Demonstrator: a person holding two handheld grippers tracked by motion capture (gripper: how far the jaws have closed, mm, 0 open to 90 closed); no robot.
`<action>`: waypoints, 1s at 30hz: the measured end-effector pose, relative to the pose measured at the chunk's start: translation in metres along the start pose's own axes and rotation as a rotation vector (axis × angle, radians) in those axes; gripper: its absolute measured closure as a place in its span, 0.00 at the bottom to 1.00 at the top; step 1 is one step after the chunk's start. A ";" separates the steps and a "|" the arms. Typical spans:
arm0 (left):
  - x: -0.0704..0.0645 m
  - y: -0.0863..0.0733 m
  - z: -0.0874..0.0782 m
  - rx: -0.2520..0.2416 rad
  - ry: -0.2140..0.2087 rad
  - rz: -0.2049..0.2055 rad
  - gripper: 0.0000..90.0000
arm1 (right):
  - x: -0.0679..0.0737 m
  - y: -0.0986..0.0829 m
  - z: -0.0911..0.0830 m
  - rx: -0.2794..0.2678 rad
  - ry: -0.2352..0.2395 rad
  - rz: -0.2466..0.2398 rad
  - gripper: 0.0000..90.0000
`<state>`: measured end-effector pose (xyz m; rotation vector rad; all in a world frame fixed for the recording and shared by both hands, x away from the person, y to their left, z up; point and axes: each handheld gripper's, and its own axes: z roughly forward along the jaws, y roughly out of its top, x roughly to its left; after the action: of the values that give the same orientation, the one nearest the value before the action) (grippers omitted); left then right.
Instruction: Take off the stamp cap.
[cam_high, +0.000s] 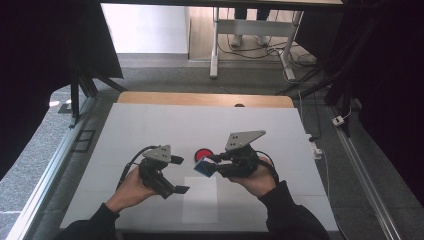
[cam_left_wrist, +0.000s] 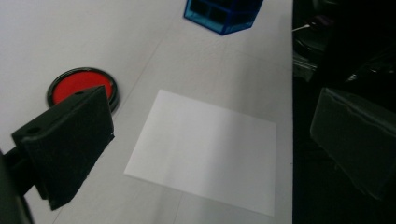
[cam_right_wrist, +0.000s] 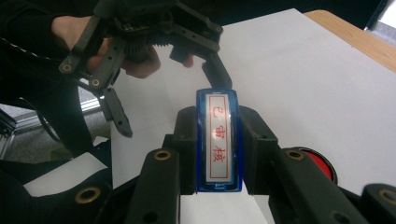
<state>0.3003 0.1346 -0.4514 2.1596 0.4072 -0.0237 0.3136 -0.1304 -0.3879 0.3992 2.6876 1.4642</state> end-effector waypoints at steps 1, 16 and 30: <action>0.000 0.002 0.002 0.004 -0.010 0.005 0.00 | 0.000 0.000 0.000 -0.001 0.003 0.000 0.78; 0.010 0.021 0.028 0.020 -0.122 0.102 0.00 | 0.005 0.001 0.002 0.005 0.035 -0.016 0.78; 0.012 0.016 0.019 -0.020 -0.191 0.162 0.48 | 0.008 0.001 0.003 0.005 0.076 -0.023 0.78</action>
<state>0.3188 0.1143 -0.4521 2.1414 0.1213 -0.1330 0.3069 -0.1256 -0.3884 0.3179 2.7447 1.4956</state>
